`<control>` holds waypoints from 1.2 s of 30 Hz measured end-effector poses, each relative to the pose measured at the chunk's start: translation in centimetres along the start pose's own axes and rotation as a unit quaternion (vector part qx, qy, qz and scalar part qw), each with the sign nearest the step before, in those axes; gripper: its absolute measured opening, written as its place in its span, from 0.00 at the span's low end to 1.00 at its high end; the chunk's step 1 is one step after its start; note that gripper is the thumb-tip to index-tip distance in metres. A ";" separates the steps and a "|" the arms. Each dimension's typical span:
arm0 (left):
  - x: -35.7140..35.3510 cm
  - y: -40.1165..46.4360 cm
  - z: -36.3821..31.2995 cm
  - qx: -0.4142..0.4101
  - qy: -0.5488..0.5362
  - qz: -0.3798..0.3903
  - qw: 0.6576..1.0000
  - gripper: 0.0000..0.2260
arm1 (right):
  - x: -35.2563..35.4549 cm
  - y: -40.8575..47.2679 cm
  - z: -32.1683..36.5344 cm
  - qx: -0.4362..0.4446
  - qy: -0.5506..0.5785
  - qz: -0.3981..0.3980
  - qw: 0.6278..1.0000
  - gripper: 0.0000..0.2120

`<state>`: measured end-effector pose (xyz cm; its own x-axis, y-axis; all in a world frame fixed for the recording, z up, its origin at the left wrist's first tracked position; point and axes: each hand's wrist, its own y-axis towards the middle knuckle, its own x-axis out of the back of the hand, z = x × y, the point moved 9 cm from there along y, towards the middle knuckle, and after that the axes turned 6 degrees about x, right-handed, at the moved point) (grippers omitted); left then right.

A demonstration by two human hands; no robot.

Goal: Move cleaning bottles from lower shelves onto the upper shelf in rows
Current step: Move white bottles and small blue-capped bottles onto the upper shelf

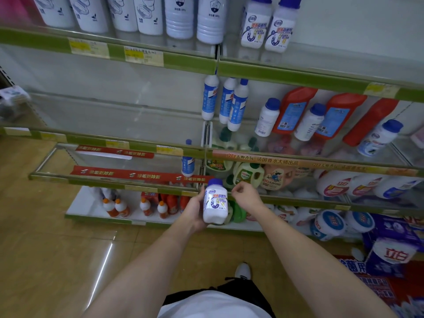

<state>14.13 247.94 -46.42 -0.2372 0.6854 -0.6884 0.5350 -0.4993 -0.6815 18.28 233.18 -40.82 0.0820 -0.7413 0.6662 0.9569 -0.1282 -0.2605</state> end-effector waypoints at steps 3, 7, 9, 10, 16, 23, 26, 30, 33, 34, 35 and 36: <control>-0.3 0.2 0.1 -0.002 0.002 0.013 1.000 0.28 | 0.1 -0.1 0.0 0.004 -0.003 0.002 1.000 0.03; -0.3 0.6 -0.4 -0.020 0.072 -0.001 0.997 0.25 | 0.3 -0.1 -0.1 0.005 -0.006 0.003 1.000 0.02; -0.3 0.7 -0.7 -0.029 0.087 -0.017 0.996 0.22 | 0.4 -0.2 -0.1 0.004 -0.006 0.002 1.000 0.02; -0.4 0.6 -0.9 -0.033 0.086 -0.023 0.995 0.21 | 0.5 -0.3 -0.1 0.004 -0.007 0.000 1.000 0.02; -1.7 0.5 -1.5 -0.045 0.082 -0.020 0.995 0.18 | 1.4 -0.6 0.0 0.005 0.005 -0.011 1.000 0.03; -6.2 -1.0 -5.2 -0.135 0.201 -0.040 0.969 0.29 | 5.3 0.0 3.1 0.042 -0.030 -0.031 0.998 0.02; -10.1 -2.6 -8.0 -0.188 0.214 -0.013 0.958 0.24 | 9.1 0.3 6.1 0.072 -0.042 -0.067 0.994 0.03; -16.3 -5.4 -11.5 -0.252 0.285 0.030 0.924 0.25 | 14.9 0.9 10.9 0.119 -0.042 -0.122 0.985 0.04; -21.7 -8.2 -14.2 -0.307 0.320 0.040 0.895 0.21 | 19.1 1.4 14.2 0.155 -0.055 -0.161 0.973 0.06; -23.7 -9.2 -15.2 -0.330 0.328 0.041 0.884 0.19 | 20.4 1.4 15.2 0.163 -0.057 -0.174 0.970 0.07; -25.8 -10.3 -15.9 -0.349 0.335 0.048 0.874 0.18 | 21.6 1.5 16.1 0.171 -0.059 -0.185 0.966 0.07; -27.8 -11.3 -16.5 -0.370 0.345 0.058 0.860 0.18 | 22.7 1.5 17.0 0.178 -0.062 -0.196 0.962 0.07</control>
<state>28.09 243.30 -15.50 0.2541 0.9328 -0.2556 0.9533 -0.2862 -0.0969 26.30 227.32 -14.20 -0.2926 -0.5951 0.7485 0.9543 -0.1318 0.2683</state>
